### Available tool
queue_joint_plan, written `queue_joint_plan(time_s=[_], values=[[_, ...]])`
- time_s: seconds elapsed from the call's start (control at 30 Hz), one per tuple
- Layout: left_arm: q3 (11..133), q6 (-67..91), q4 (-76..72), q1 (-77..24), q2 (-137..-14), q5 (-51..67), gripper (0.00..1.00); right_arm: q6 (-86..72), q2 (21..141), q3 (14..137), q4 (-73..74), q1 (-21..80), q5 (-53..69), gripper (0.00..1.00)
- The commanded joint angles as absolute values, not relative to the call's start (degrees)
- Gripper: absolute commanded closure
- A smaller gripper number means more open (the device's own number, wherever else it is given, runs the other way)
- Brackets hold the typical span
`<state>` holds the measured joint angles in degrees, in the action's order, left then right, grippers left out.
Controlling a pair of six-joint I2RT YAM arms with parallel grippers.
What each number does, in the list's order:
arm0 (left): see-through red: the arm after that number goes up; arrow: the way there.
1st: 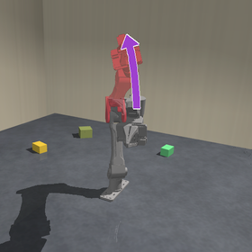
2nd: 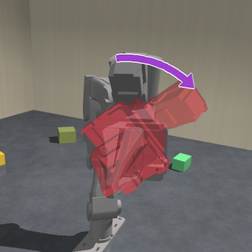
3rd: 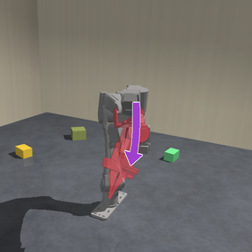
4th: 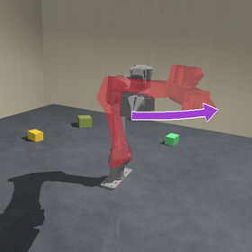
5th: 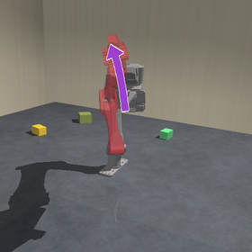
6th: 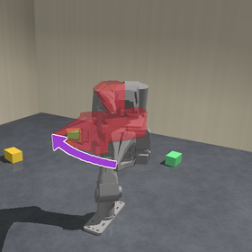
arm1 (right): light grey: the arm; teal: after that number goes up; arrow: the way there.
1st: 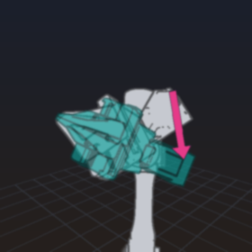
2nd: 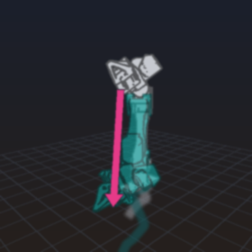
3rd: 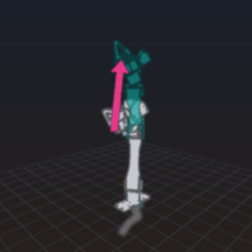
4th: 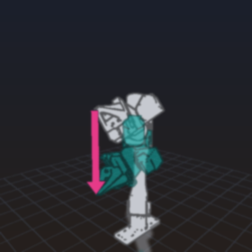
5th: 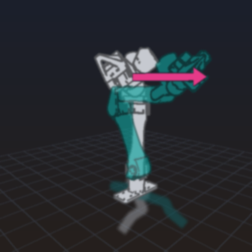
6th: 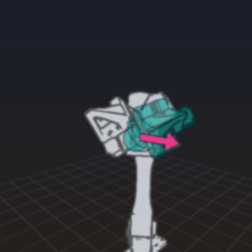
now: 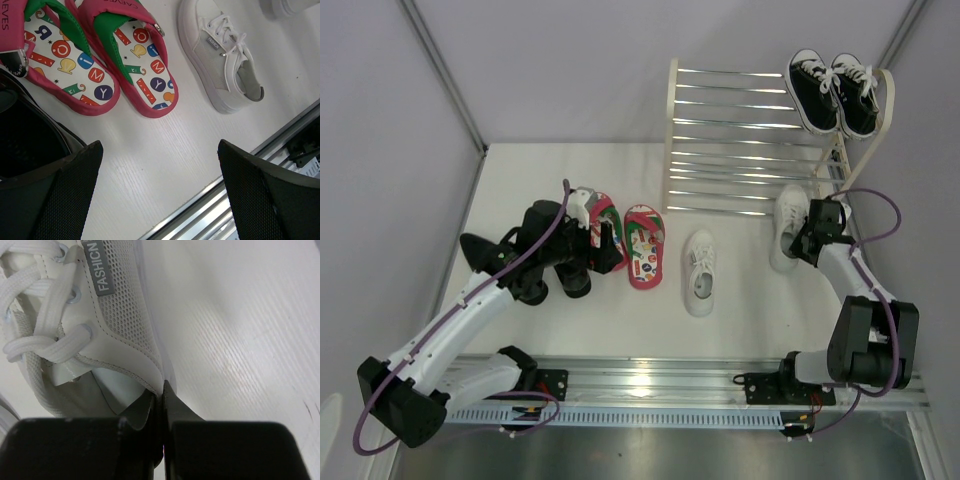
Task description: Place and organize the shoes onto the shoe shelf
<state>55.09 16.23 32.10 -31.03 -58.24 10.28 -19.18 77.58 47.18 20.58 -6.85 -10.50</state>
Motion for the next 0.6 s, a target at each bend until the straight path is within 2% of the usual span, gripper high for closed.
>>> queue_joint_plan(time_s=[0.0,0.57], values=[[57.7,14.2,31.8,-31.7,-58.4,10.0,0.01,-16.6,79.3,52.9,12.1,-8.2,-8.7,1.0],[61.8,12.7,32.8,-32.1,-61.1,7.0,0.01,-12.1,91.8,61.5,11.8,-11.4,-11.0,1.0]])
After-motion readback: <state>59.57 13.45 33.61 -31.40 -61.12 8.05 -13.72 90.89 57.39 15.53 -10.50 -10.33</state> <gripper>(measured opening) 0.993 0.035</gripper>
